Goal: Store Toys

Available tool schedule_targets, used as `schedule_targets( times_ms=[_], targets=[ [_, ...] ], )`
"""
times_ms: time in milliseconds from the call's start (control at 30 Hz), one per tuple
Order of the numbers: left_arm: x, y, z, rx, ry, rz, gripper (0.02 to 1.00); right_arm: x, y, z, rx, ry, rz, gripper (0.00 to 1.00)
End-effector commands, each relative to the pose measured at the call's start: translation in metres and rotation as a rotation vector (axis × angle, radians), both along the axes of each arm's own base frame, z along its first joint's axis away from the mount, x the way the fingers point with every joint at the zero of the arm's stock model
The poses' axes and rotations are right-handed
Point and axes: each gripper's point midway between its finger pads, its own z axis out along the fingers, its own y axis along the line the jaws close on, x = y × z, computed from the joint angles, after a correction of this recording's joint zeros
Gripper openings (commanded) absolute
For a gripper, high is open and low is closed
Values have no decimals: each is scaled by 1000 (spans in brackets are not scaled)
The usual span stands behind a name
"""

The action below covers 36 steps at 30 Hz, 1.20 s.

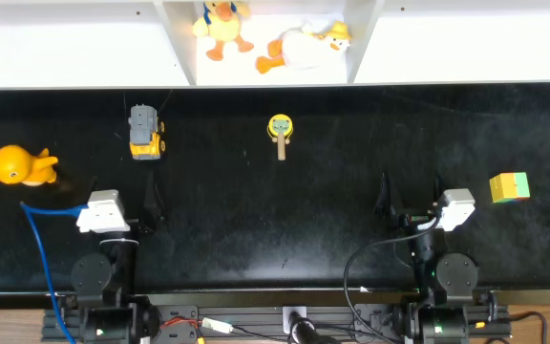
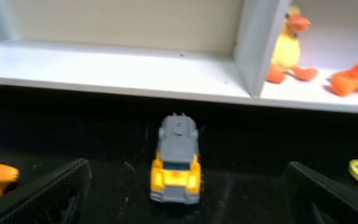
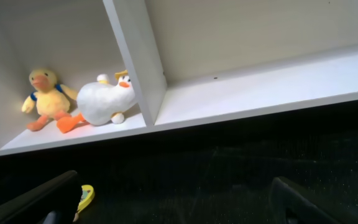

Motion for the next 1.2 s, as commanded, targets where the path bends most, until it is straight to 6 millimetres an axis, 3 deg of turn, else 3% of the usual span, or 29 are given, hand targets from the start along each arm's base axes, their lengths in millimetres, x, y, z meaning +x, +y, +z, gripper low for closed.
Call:
schedule_targets(
  times_ms=[33,233,500,767,933,1200],
  targets=[
    [-10,-9,46,-33,-56,-52,996,0,2,-3,-3,-2,8,996],
    [-30,2,105,-21,24,24,998,0,2,-3,-3,-2,8,996],
    [-58,66,161,9,340,422,996,0,2,-3,-3,-2,8,996],
    [-28,82,214,144,466,445,993,0,2,-3,-3,-2,8,996],
    [-12,103,217,171,522,470,993,0,2,-3,-3,-2,8,996],
    [4,152,177,16,639,430,993,0,2,-3,-3,-2,8,996]
  ],
)
